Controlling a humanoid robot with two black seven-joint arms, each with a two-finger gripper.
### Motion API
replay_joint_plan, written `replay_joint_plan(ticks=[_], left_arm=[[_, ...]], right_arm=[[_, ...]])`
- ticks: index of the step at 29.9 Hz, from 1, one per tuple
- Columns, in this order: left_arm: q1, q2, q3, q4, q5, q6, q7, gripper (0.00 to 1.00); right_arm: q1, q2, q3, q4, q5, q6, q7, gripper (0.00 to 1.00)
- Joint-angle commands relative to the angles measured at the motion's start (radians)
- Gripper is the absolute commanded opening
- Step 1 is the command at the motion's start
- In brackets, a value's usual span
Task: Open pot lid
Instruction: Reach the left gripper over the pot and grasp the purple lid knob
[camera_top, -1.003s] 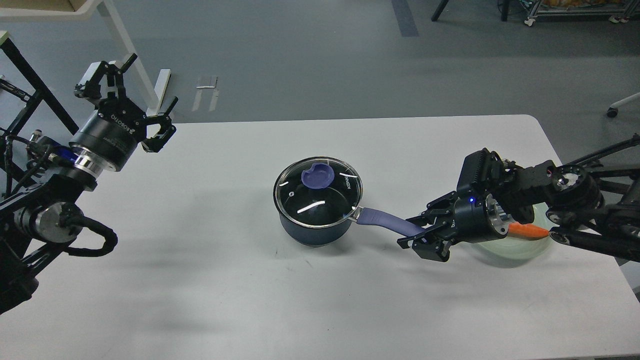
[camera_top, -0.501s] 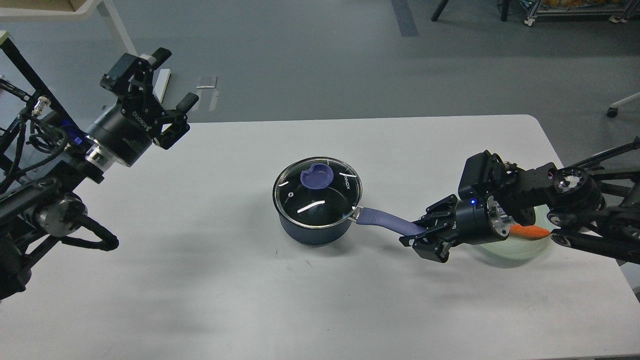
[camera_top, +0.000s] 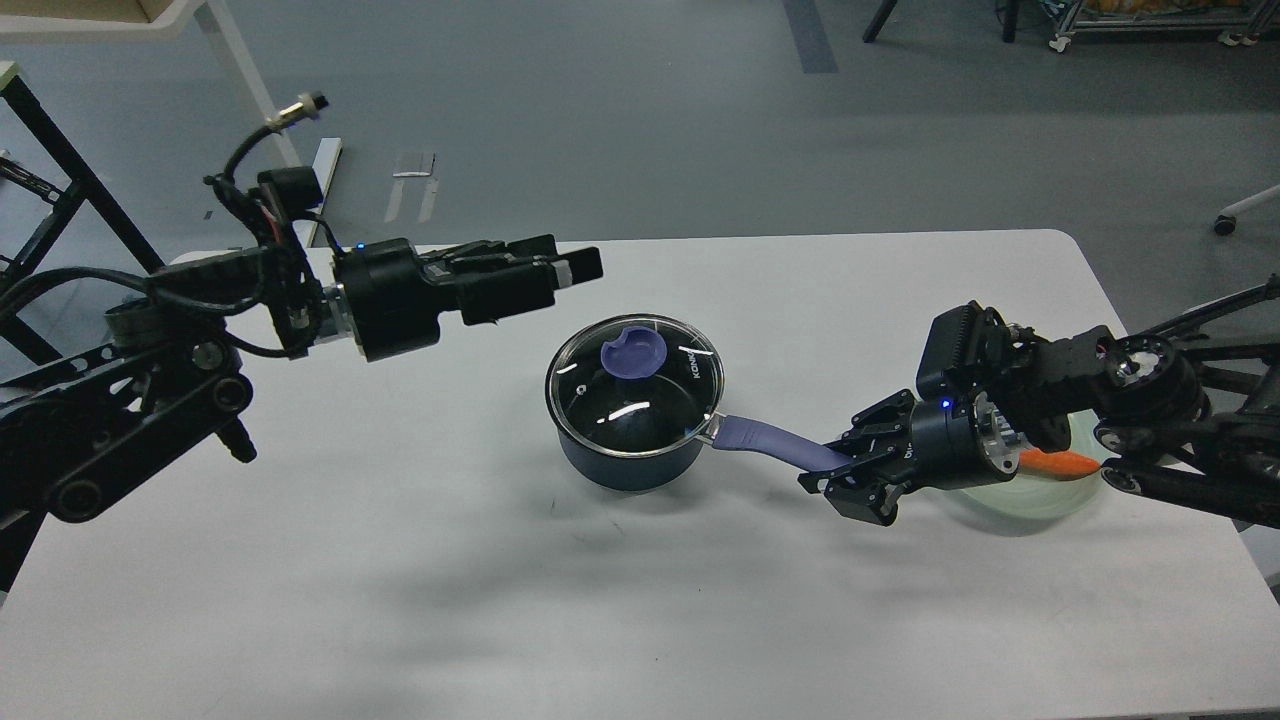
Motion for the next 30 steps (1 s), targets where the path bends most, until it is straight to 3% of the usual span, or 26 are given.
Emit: replay_joint_plan(ticks=[1, 4, 8, 15, 30], left_arm=[[-0.092, -0.02, 0.169, 0.033, 0.183, 0.155, 0.0, 0.99], [-0.181, -0.054, 0.307, 0.13, 0.217, 0.241, 0.0, 0.99], [-0.23, -0.104, 0.384, 0.214, 0.223, 0.258, 0.0, 0.99], [-0.226, -0.21, 0.404, 0.351, 0.218, 0.26, 0.0, 0.99], [-0.219, -0.308, 0.415, 0.465, 0.197, 0.252, 0.0, 0.99]], right_arm=[[0.0, -0.001, 0.001, 0.0, 0.0, 0.0, 0.0, 0.31], [-0.001, -0.001, 0.001, 0.0, 0.0, 0.0, 0.0, 0.31], [-0.001, -0.001, 0.001, 0.0, 0.0, 0.0, 0.0, 0.31], [-0.003, -0.001, 0.001, 0.0, 0.0, 0.0, 0.0, 0.31], [-0.009, -0.001, 0.001, 0.0, 0.0, -0.003, 0.0, 0.31]])
